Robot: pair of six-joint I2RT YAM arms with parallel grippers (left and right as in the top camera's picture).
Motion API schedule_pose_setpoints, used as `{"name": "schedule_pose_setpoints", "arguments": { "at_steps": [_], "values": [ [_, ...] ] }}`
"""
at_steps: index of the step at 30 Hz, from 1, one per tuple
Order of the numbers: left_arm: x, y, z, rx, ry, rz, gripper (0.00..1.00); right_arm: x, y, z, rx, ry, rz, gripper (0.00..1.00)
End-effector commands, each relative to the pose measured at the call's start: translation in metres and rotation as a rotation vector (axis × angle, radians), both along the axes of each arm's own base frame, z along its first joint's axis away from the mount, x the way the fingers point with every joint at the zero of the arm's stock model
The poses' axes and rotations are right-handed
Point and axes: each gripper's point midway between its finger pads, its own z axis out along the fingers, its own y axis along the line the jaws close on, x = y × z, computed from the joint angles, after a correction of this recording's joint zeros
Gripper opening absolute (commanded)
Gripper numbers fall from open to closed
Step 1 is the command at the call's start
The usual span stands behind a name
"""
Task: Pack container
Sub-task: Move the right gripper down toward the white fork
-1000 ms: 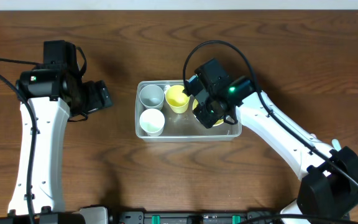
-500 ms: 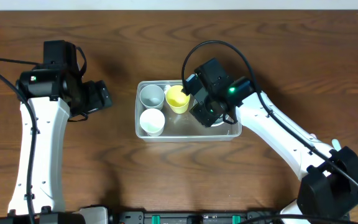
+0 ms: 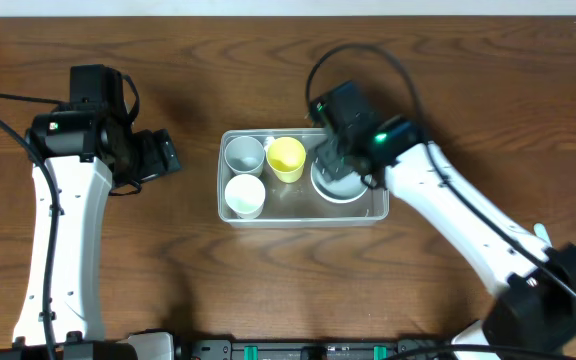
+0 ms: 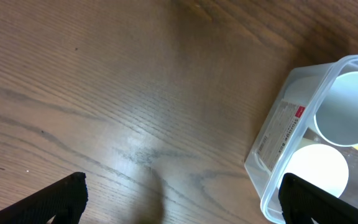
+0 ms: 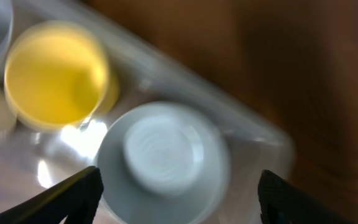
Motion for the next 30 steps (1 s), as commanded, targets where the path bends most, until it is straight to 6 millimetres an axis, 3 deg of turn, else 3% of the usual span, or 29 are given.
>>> {"name": "schedule_pose_setpoints", "arguments": {
  "at_steps": [1,3,5,9,11,15,25,30],
  "values": [
    [-0.003,0.002,-0.003,0.001,0.014,0.015,0.98,0.021,-0.058,0.096,0.142,-0.206,-0.303,0.84],
    [-0.003,0.002,-0.003,0.001,0.014,0.015,0.98,0.014,-0.099,0.122,0.182,-0.231,-0.431,0.85],
    [-0.003,0.002,-0.003,0.002,0.014,0.015,0.98,-0.001,-0.139,0.135,0.188,-0.234,-0.52,0.85],
    [-0.002,0.002,-0.003,0.001,0.014,0.015,0.98,-0.048,-0.214,0.139,0.154,-0.174,-0.725,0.86],
    [-0.002,0.002,-0.003,0.001,0.014,0.015,0.98,-0.072,-0.237,0.137,0.172,-0.125,-0.803,0.87],
    [-0.002,0.002,-0.003,0.002,0.013,0.015,0.98,-0.111,-0.245,0.13,0.273,-0.012,-0.856,0.87],
    [-0.002,0.002,-0.003,0.001,0.014,0.015,0.98,-0.203,-0.226,0.084,0.347,0.141,-1.026,0.88],
    [-0.002,0.002,-0.003,0.001,0.014,0.015,0.98,-0.225,-0.208,0.055,0.427,0.2,-1.06,0.98]
  ]
}}
